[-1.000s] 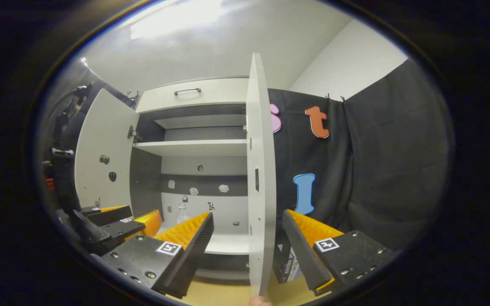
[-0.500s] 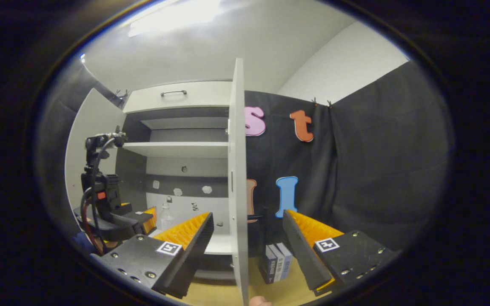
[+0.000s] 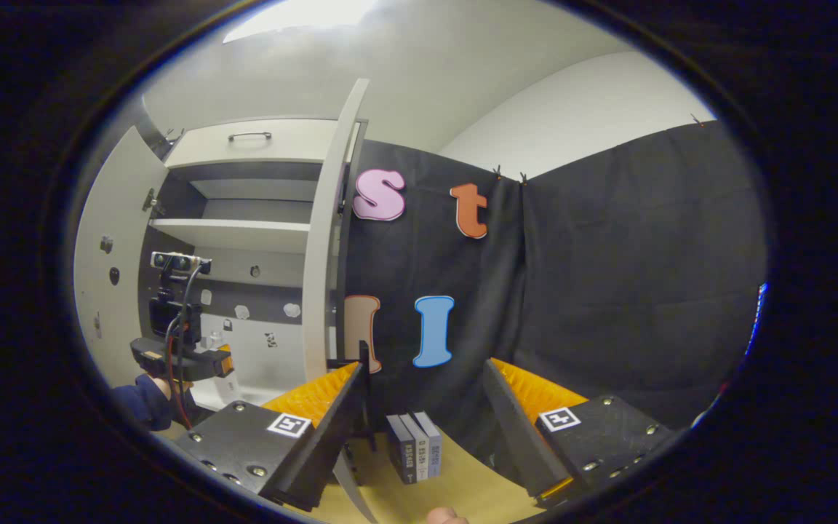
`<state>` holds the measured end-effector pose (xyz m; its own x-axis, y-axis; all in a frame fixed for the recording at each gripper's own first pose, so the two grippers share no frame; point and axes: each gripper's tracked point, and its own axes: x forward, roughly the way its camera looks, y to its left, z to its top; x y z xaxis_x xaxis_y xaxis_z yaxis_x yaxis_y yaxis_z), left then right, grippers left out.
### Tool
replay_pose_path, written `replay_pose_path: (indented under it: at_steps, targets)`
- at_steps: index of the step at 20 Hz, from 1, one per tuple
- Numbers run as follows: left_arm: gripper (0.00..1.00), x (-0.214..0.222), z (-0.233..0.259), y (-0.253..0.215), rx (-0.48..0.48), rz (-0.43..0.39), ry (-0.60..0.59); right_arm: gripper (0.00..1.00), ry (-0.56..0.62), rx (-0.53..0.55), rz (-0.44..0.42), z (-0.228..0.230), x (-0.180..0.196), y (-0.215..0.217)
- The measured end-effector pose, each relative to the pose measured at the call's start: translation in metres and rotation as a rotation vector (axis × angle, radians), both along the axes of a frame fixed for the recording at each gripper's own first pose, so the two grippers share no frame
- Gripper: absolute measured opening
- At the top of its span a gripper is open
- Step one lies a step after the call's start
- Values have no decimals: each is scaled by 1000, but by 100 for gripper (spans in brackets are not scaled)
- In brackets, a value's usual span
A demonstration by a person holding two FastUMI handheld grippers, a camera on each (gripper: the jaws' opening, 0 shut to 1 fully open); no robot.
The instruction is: Grasp the bottle in the cabinet with the left hand and place it on the coaster, then close the right door with the right hand and the left door with the left hand.
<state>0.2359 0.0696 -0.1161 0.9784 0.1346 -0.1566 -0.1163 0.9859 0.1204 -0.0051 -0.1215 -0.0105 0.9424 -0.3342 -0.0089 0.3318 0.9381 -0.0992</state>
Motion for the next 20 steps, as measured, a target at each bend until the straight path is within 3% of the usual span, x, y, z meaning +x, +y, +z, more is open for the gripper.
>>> replay_pose_path:
  at_steps: [4, 6, 12, 20]
  targets:
    - [93, 21, -30, 6, -18, 23, 66, 98, 24, -16, -45, -6, -2, -16]
    - [80, 23, -31, 7, -18, 23, 61, 98, 30, -18, -56, -8, -3, -20]
    - [77, 17, -28, 3, -52, 0, 61, 98, 25, -6, -39, -6, -2, -20]
    - [77, -45, 8, -12, -62, -103, 18, 98, 4, 20, 32, -2, -11, -9]
